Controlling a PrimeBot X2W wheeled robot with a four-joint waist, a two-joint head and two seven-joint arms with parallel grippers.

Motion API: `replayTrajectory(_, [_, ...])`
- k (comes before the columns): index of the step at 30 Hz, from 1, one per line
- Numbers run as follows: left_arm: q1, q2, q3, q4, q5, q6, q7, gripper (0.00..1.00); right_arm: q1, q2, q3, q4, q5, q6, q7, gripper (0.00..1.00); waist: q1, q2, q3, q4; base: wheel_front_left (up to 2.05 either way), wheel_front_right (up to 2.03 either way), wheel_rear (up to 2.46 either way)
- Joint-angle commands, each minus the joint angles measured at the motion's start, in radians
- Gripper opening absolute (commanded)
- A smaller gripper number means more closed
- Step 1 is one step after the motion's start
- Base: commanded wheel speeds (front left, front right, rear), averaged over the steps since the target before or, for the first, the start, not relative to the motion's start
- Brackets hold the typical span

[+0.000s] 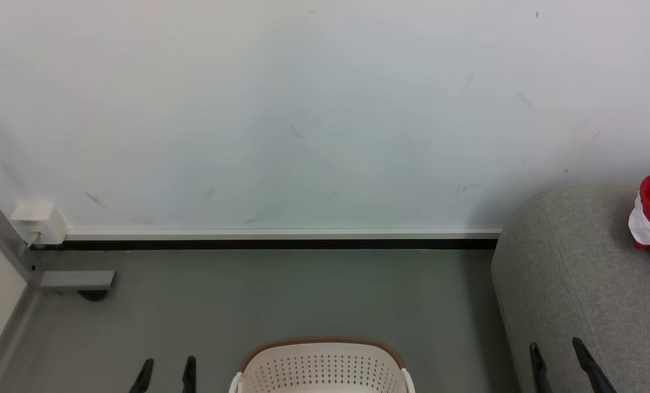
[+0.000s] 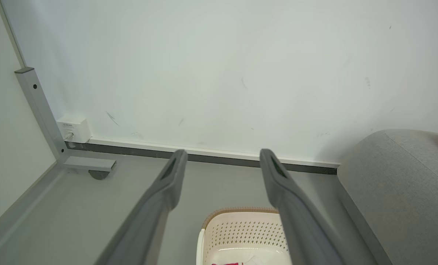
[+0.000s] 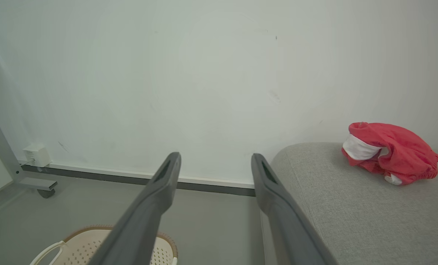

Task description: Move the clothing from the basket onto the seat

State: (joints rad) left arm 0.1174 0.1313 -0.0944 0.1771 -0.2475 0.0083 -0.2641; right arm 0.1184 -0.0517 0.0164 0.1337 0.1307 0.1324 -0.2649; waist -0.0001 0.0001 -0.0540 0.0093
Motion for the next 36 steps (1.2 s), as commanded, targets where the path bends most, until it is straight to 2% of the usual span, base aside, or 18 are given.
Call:
replayTrajectory(1, [0.013, -0.006, 0.013, 0.002, 0.016, -0.007, 0.000, 1.00, 0.009, 0.001, 0.001, 0.009, 0.015, -0.003, 0.001, 1.00, 0.0001, -0.0001, -0.002, -0.001, 0.00, 0.00, 0.00])
replayTrajectory(15, [-0.001, -0.043, 0.091, 0.028, 0.070, -0.070, 0.000, 1.00, -0.014, 0.001, 0.017, 0.030, 0.021, -0.003, 0.001, 1.00, 0.0001, -0.0001, 0.007, -0.019, 0.00, 0.00, 0.00])
replayTrajectory(23, [-0.076, -0.034, 0.028, 0.096, 0.127, -0.099, 0.001, 1.00, -0.039, 0.001, 0.030, 0.023, 0.010, -0.003, 0.001, 1.00, 0.0001, -0.0001, 0.031, -0.059, 0.00, 0.00, 0.00])
replayTrajectory(31, [-0.190, -0.030, -0.094, 0.276, 0.153, -0.125, 0.186, 1.00, -0.063, 0.001, 0.033, 0.018, 0.007, -0.003, 0.001, 1.00, 0.0001, -0.0001, 0.087, -0.132, 0.00, 0.00, 0.00])
replayTrajectory(36, [-0.272, -0.038, -0.136, 0.399, 0.138, -0.130, 0.285, 1.00, -0.099, 0.001, 0.035, 0.005, 0.012, -0.003, 0.001, 1.00, 0.0001, -0.0001, 0.167, -0.173, 0.00, 0.00, 0.00])
